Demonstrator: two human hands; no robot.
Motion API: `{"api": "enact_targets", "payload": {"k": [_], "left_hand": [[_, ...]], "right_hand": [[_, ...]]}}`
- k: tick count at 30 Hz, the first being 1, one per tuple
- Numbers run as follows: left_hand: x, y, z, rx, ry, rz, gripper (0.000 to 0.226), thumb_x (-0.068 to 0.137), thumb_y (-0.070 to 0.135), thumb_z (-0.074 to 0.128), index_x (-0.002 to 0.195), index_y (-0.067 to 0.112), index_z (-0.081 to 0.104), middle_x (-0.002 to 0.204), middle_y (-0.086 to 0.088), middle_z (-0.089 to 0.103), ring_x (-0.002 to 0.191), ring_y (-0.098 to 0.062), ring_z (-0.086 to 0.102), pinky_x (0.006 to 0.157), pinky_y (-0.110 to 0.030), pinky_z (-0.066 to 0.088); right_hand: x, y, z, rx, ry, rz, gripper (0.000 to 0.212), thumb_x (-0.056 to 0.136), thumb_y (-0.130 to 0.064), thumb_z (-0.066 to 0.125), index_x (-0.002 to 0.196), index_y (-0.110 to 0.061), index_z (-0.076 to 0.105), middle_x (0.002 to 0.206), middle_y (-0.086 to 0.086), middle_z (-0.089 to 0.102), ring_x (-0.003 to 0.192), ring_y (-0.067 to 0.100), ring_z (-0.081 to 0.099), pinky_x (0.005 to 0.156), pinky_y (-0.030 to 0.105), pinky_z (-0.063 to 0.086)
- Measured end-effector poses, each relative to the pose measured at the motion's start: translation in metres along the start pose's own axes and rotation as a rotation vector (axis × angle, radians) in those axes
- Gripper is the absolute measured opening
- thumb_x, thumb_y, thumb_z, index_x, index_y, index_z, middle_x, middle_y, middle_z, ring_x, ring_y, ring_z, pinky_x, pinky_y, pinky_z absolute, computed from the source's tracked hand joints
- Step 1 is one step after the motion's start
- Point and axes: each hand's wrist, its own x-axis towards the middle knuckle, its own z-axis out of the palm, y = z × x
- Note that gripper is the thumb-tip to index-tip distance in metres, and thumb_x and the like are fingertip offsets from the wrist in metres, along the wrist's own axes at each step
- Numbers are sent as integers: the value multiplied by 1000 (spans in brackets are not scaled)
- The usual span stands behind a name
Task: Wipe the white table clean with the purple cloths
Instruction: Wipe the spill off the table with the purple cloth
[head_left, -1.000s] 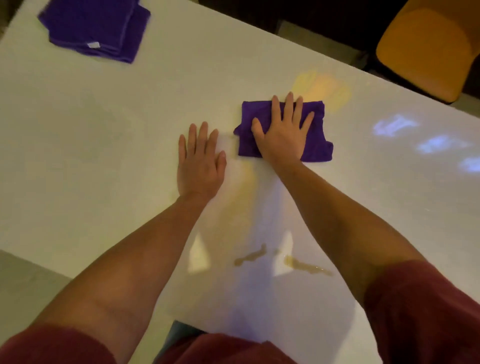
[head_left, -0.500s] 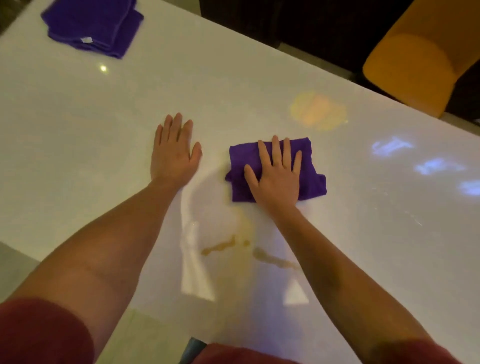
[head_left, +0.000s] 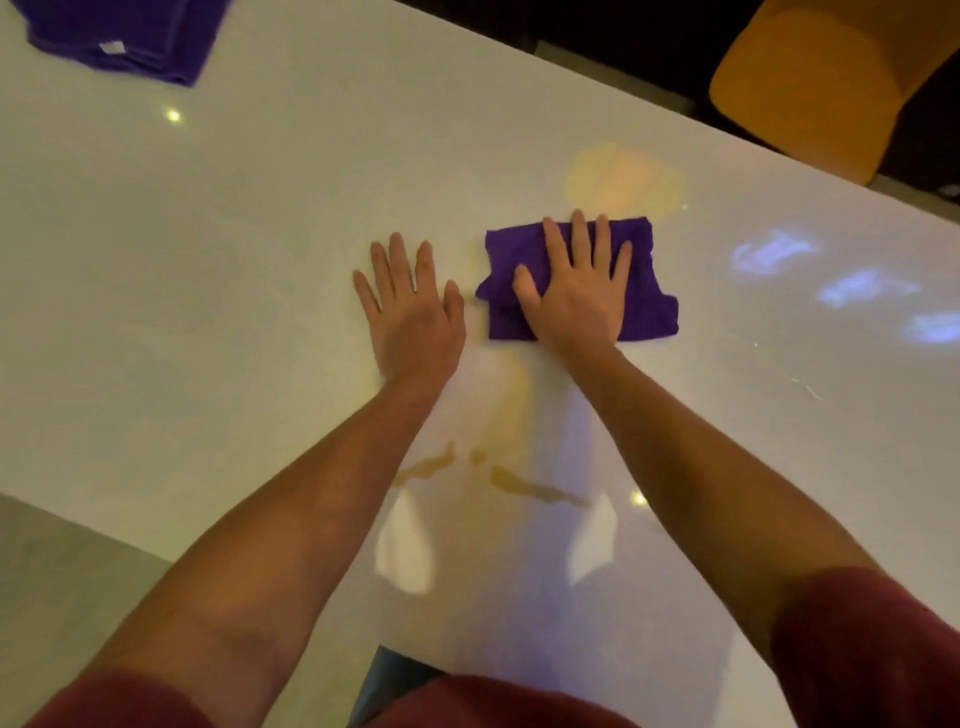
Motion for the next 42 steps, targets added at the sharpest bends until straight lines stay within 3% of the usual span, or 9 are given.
{"api": "enact_targets", "payload": {"k": [7,10,14,20,23,27,34,37,42], "left_hand": [[5,2,12,54,27,-21,61,105,44,26,160,16,29,169,-15,21,157,-35,13,127,-57,12],[4,0,13,38,53,-32,61,103,44,28,157,15,32,167,-15,25,156,-35,17,126,-57,14],[2,5,14,25,75,-26,58,102,42,30,153,15,35,164,-16,30,154,-38,21,124,-59,17],[-1,41,6,55,127,122,58,99,35,37,151,8,37,165,-21,24,156,-41,12,126,-60,11],[-11,112,10,-41,80,276,60,104,41,29,155,10,36,167,-16,25,157,-37,12,126,-57,12],[-18,153,24,-124,23,-23,62,105,45,30,157,12,35,167,-11,27,157,-32,14,128,-50,10],[-17,153,33,-15,61,31,60,103,48,29,154,16,38,165,-11,30,156,-33,19,127,-54,15],[-17,153,32,-27,63,17,64,103,51,28,155,16,36,166,-9,29,156,-31,19,128,-52,13],[-18,156,28,-25,32,19,65,104,51,23,155,14,35,167,-10,27,157,-31,17,127,-52,13]], "right_hand": [[90,8,-12,37,-7,-78,74,103,-64,14,166,-26,20,174,9,20,162,36,10,130,61,7],[48,19,-10,91,25,-85,75,104,-64,22,167,-24,19,174,10,20,162,35,13,130,58,8],[-51,61,-5,101,23,-102,73,102,-62,35,159,-18,42,172,14,28,161,34,17,130,58,8],[-169,148,4,81,-16,-117,71,102,-66,34,160,-26,37,174,6,24,163,28,8,130,59,9],[-149,155,2,66,-14,-105,71,100,-66,35,159,-27,39,173,6,26,163,29,9,130,60,8],[-84,159,-6,66,57,-96,72,99,-65,36,158,-24,44,170,10,33,161,33,19,130,60,12],[41,166,-18,95,17,-105,74,101,-68,24,162,-27,32,174,8,23,162,33,12,131,58,7],[36,168,-19,114,121,-29,75,101,-68,30,164,-29,28,175,9,18,162,35,11,131,55,7],[-32,172,-19,72,27,45,73,102,-66,25,163,-27,35,175,10,20,163,36,7,130,60,3]]}}
